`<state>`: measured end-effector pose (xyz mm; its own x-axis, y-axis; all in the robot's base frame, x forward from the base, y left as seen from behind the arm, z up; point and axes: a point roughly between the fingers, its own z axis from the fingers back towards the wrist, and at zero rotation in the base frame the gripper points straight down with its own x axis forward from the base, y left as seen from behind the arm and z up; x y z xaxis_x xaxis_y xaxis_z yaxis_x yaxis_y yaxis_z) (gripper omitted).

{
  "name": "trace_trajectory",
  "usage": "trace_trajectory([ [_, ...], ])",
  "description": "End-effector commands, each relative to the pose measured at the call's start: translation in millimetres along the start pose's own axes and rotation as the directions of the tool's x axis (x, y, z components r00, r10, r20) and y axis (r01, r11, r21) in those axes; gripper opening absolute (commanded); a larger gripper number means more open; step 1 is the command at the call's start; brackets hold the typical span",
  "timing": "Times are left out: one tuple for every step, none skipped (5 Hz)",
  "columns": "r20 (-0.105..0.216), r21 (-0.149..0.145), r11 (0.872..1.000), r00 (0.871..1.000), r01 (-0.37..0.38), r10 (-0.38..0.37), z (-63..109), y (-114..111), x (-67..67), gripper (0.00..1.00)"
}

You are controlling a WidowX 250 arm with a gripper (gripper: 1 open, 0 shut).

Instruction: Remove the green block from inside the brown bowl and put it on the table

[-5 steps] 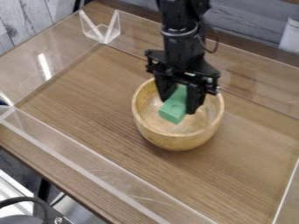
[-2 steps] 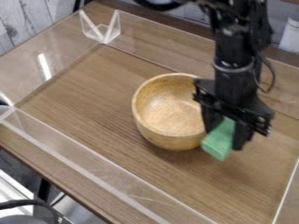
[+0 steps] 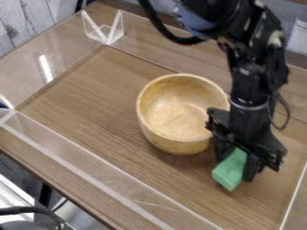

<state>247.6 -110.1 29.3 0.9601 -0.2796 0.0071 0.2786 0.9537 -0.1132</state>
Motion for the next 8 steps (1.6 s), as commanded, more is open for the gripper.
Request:
trace_trajectory([
  [0.021,-0.006,1.0,1.0,0.006,-0.006,-2.3,3.3,5.0,0.0],
  [0.026,-0.008,1.0,1.0,0.005,-0.005,1.2,7.6,5.0,0.0],
  [0.03,-0.009,1.0,1.0,0.002,-0.002,4.0,11.1,4.8,0.0],
  [0.033,-0.011,1.0,0.999,0.001,-0.001,6.7,14.4,4.5,0.0],
  [0.038,-0.013,1.0,0.999,0.0,0.0,9.0,17.3,4.7,0.0],
  [0.042,-0.016,1.0,0.999,0.001,0.0,10.9,19.2,5.1,0.0],
  [0.043,-0.019,1.0,0.999,0.003,-0.002,11.6,20.5,6.0,0.0],
  [0.043,-0.022,1.0,0.999,0.004,-0.003,11.8,21.5,6.7,0.0],
])
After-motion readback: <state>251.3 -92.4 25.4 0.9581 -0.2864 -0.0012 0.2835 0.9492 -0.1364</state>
